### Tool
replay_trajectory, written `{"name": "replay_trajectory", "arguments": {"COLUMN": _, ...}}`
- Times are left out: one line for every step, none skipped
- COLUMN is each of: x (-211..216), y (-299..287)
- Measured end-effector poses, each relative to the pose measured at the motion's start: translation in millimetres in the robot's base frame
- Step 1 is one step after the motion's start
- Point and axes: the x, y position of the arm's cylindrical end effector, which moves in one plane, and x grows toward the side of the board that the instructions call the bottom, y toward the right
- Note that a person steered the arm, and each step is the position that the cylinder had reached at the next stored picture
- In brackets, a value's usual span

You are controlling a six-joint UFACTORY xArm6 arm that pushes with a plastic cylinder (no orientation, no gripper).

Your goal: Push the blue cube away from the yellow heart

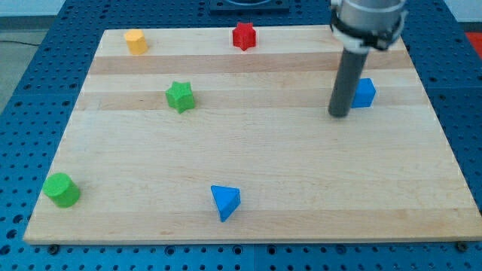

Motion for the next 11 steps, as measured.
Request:
{"name": "replay_trajectory", "arguments": {"x": -4, "y": 53}}
{"name": "replay_trajectory", "arguments": {"x": -44, "y": 64}}
{"name": "replay_trajectory", "arguments": {"x": -75, "y": 31}}
{"name": "replay_trajectory", "arguments": {"x": -90, "y": 90}}
{"name": "replay_trajectory", "arguments": {"x": -107, "y": 56}}
{"name": "replay_trajectory", "arguments": {"x": -107, "y": -31}}
{"name": "replay_trajectory", "arguments": {"x": -108, "y": -105}}
{"name": "replay_trajectory", "arguments": {"x": -101, "y": -62}}
{"name": "replay_trajectory", "arguments": {"x": -75, "y": -89}}
{"name": "replay_trajectory", "arguments": {"x": -85, "y": -189}}
{"name": "replay_trajectory", "arguments": {"x": -125, "y": -201}}
